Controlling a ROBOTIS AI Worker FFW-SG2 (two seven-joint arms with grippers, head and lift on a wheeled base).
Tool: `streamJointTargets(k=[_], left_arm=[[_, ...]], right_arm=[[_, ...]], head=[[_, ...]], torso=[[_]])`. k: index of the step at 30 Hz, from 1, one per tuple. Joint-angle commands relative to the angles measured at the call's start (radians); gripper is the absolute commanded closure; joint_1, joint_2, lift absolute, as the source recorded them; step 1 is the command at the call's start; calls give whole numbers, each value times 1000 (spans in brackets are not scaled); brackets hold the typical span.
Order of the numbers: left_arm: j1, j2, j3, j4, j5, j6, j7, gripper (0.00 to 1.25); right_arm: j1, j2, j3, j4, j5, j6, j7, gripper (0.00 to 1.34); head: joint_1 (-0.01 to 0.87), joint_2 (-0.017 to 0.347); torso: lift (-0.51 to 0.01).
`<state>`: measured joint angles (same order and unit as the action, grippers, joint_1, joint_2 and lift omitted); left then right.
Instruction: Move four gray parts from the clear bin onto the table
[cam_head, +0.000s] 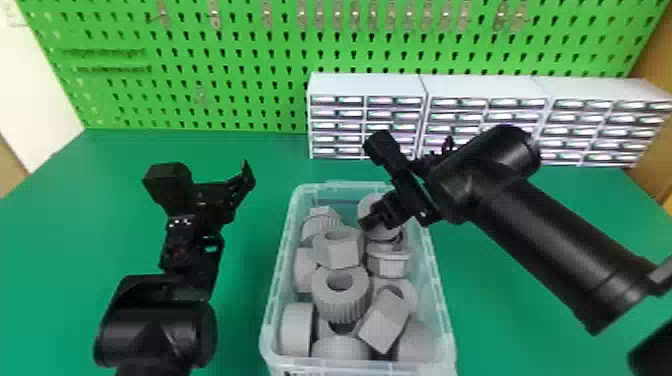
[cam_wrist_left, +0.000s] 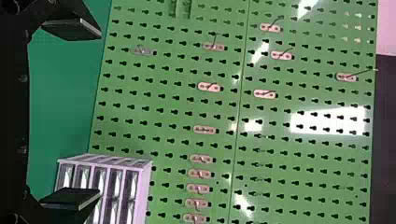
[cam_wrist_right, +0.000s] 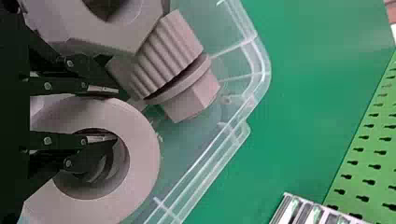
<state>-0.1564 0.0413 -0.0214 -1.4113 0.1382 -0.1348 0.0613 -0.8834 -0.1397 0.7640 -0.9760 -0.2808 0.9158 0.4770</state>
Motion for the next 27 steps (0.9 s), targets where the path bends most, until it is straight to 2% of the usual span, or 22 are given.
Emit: streamJointTargets(k=[1, 13, 21, 27], left_arm=[[1, 0, 0, 0, 1, 0, 0, 98], [11, 5, 1, 0, 5, 0, 0, 98], [20, 8, 3, -2, 5, 0, 0, 98], [24, 11, 5, -2, 6, 0, 0, 98]], right_arm=[[0, 0, 6, -27, -11, 6, 0, 1072], [3, -6, -55, -161, 34, 100, 0, 1072], [18, -14, -144, -285, 84, 204, 2, 1072], [31, -20, -226, -337, 103, 293, 2, 1072]], head=[[693, 72], [693, 72], [693, 72], [693, 72]], torso=[[-52], [-52], [-52], [-52]])
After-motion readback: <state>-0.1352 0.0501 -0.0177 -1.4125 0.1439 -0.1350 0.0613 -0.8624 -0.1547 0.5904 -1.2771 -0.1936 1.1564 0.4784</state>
